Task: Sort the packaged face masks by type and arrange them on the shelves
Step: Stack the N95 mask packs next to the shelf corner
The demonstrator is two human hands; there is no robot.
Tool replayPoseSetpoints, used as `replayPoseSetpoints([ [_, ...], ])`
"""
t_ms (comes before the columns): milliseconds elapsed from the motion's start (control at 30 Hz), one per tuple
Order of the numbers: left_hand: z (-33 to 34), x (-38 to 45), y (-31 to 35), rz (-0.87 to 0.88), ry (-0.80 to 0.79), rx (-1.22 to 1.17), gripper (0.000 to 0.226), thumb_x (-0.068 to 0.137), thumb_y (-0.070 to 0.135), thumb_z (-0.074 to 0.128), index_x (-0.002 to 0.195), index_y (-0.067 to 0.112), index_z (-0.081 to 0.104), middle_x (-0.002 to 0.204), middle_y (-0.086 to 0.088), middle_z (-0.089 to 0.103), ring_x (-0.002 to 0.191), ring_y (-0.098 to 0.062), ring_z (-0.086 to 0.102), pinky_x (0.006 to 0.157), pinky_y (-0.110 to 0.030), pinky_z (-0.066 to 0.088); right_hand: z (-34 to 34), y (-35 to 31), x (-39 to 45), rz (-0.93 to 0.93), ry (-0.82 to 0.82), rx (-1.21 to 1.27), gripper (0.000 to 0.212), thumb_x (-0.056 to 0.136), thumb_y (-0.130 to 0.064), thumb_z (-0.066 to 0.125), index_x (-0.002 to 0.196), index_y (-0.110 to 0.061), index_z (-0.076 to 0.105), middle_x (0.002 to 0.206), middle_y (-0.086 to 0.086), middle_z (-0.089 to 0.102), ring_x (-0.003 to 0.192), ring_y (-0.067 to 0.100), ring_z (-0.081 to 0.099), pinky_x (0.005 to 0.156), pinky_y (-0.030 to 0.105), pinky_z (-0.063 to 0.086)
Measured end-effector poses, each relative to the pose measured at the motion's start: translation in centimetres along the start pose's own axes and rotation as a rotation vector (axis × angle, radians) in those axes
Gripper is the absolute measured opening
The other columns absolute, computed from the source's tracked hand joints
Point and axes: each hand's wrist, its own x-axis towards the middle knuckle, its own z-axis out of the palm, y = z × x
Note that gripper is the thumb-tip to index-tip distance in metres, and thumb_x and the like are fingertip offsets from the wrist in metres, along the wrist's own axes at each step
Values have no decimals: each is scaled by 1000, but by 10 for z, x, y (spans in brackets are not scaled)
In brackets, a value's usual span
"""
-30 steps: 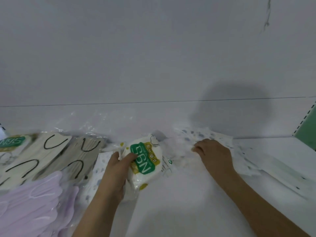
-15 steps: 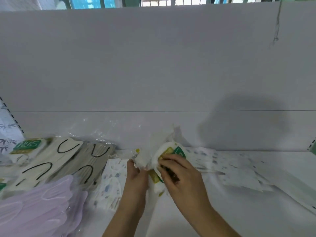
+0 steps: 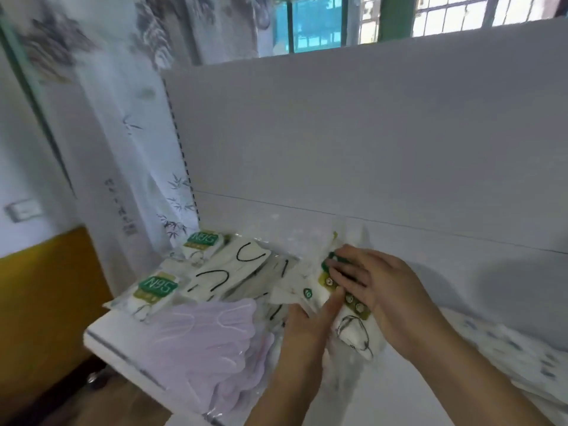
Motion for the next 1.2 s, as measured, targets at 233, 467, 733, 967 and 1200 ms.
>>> replayPoseSetpoints([
  [233, -113, 15, 83, 93, 229, -160, 43, 85, 19, 69, 125, 3, 64, 114, -20, 73, 103, -36, 72, 86, -47, 61, 79, 29, 40, -265, -264, -965, 90, 67, -71, 62, 145, -33, 36, 140, -10, 44, 124, 16, 50, 102, 35, 45],
  [467, -221, 42, 112, 46, 299, -153, 53, 84, 55, 56, 121, 18, 67, 112, -15, 75, 101, -33, 73, 93, -51, 55, 168, 101, 116, -182, -265, -894, 63, 71, -54, 79, 118, -14, 65, 120, 0, 67, 104, 18, 66, 88, 28, 52],
  [733, -364, 141, 103, 22, 546, 577, 70, 70, 59, 80, 119, 17, 51, 120, -6, 69, 109, -31, 68, 88, -43, 56, 269, 137, 235, -473, -131, -1082, 23, 92, -38, 63, 104, -18, 59, 95, -4, 64, 79, 9, 59, 61, 13, 42],
  [967, -396, 157, 90, 70, 582, 1001, 118, 71, 56, 82, 159, 18, 12, 158, -11, 31, 146, -29, 29, 119, -48, 29, 284, 214, 249, -728, -181, -1857, 50, 91, -33, 62, 138, -17, 53, 144, 14, 48, 124, 39, 49, 105, 50, 39],
  [1200, -378, 157, 85, 67, 357, 1129, 69, 77, 63, 72, 134, 27, 53, 122, 6, 55, 118, -17, 51, 99, -35, 44, 263, 203, 260, -383, -711, -1893, 101, 72, -92, 29, 155, -38, 11, 164, -4, 12, 149, 23, 14, 121, 46, 18],
])
